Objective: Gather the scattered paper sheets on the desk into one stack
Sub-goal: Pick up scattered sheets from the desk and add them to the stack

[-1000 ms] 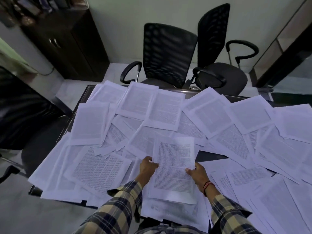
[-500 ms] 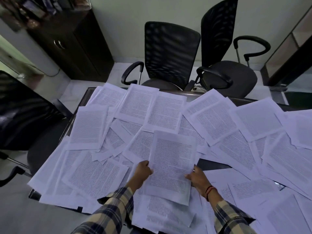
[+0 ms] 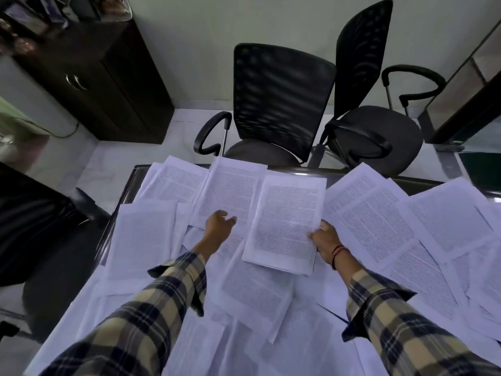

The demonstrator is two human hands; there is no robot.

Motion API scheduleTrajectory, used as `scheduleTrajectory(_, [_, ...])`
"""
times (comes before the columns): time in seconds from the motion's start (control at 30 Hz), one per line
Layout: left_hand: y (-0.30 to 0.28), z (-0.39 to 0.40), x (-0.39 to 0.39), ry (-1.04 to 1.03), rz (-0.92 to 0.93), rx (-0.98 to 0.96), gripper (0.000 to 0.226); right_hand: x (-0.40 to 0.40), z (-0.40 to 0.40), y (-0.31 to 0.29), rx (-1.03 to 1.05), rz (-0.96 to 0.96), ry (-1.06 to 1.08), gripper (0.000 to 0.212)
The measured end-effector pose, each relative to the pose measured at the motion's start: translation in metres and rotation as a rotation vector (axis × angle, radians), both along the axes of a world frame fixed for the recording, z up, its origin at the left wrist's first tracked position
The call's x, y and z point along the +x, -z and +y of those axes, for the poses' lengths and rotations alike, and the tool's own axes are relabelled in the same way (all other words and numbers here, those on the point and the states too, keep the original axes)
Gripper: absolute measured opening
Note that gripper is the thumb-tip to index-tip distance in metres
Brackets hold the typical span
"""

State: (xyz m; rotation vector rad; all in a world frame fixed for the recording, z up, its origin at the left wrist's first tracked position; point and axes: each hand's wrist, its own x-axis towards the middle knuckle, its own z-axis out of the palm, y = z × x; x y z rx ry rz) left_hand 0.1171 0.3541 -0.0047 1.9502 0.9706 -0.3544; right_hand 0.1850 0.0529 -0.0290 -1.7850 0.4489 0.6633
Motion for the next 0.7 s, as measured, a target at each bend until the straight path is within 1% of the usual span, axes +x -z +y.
scheduleTrajectory(0.07, [0.007,0.03,0.02,0.024,-0.007,0.096,0.062,0.02,0.008,0.009,-0.129,-0.006,-0.033,0.025])
scheduleTrajectory(0.1, [0.012,0.043,0.028,0.037,0.008,0.146,0.065,0.028,0.011,0.014,-0.212,-0.01,-0.039,0.027])
scheduleTrajectory(0.13, [0.016,0.055,0.036,0.06,0.046,0.204,0.068,0.034,0.016,0.019,-0.303,-0.011,-0.044,0.035])
scheduleTrajectory(0.2, [0.023,0.072,0.048,0.102,0.128,0.301,0.07,0.039,0.025,0.022,-0.46,0.024,-0.056,0.058])
scheduleTrajectory(0.3, [0.036,0.089,0.061,0.108,0.194,0.312,0.08,0.039,0.043,0.021,-0.586,0.138,-0.033,0.088])
scheduleTrajectory(0.37, [0.047,0.094,0.065,0.096,0.219,0.304,0.085,0.038,0.055,0.023,-0.636,0.163,-0.017,0.098])
scheduleTrajectory(0.5, [0.059,0.093,0.072,0.106,0.203,0.349,0.077,0.036,0.074,0.036,-0.633,0.119,0.04,0.097])
scheduleTrajectory(0.63, [0.06,0.091,0.08,0.178,0.18,0.244,0.088,0.037,0.088,0.044,-0.616,0.013,-0.024,0.096])
scheduleTrajectory(0.67, [0.06,0.089,0.078,0.202,0.166,0.22,0.088,0.037,0.093,0.045,-0.599,-0.005,-0.048,0.093])
scheduleTrajectory(0.7, [0.059,0.085,0.077,0.231,0.14,0.213,0.08,0.037,0.097,0.044,-0.573,-0.021,-0.064,0.089])
